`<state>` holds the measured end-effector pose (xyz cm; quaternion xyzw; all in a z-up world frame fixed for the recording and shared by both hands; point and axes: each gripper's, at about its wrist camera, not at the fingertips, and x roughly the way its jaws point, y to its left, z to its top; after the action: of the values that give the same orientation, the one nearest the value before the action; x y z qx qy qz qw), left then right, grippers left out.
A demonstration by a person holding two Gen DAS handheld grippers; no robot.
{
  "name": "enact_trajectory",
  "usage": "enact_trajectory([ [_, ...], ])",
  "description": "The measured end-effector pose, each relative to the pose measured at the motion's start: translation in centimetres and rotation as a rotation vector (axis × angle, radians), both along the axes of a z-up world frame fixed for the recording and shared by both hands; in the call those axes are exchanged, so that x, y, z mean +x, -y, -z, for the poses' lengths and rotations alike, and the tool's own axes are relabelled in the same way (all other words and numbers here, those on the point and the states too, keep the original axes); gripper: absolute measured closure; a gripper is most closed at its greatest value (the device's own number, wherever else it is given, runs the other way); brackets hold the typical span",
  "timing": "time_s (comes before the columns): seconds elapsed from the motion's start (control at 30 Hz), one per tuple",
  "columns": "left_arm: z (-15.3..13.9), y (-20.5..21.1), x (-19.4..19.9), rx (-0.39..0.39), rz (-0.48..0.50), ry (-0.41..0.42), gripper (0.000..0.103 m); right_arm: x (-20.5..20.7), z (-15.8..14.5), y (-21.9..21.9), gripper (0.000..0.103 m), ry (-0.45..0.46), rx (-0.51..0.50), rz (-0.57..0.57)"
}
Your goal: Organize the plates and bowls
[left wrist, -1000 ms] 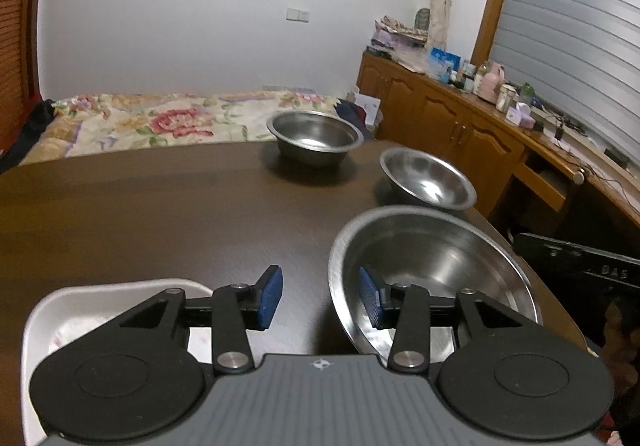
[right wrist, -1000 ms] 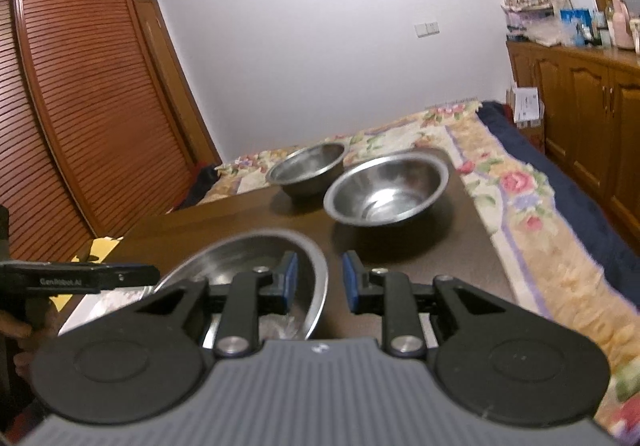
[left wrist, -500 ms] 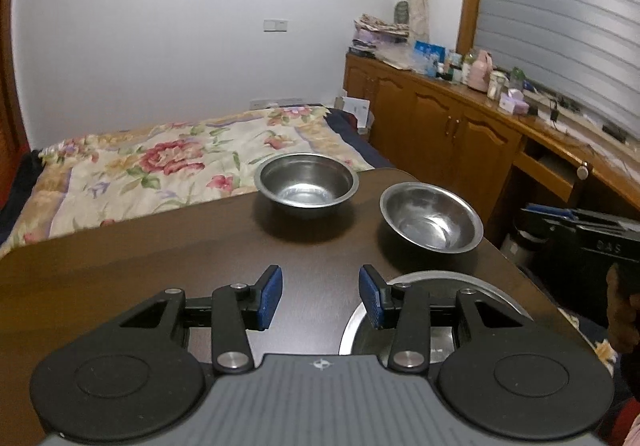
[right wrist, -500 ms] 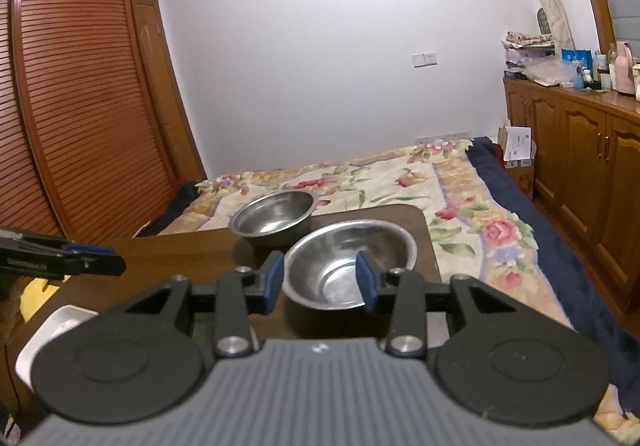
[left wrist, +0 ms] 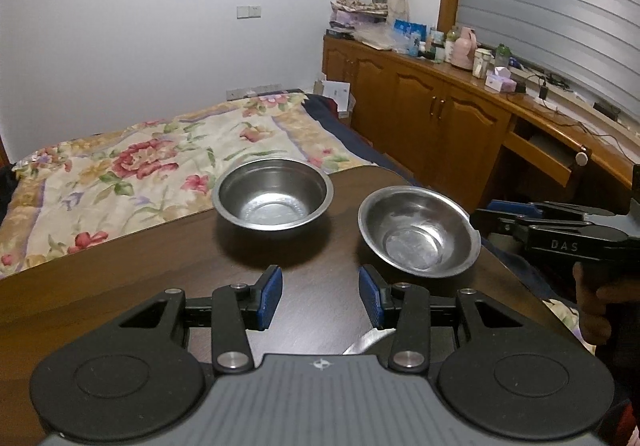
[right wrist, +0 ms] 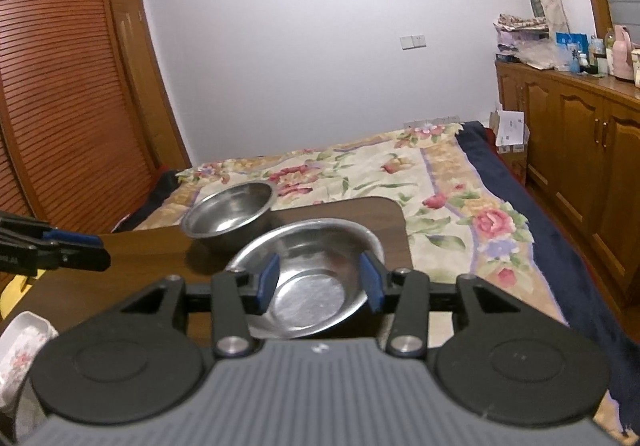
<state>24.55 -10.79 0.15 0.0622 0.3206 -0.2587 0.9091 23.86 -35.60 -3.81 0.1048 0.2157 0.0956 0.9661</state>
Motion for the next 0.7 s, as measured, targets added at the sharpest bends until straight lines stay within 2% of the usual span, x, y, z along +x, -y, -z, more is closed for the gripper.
enact_trajectory([
  [0.7,2.0,4.2,5.5,-0.005,0.078,-0.069,0.058,1.9,1.5,0.9,0.056,-0.069,0.053,0.036],
])
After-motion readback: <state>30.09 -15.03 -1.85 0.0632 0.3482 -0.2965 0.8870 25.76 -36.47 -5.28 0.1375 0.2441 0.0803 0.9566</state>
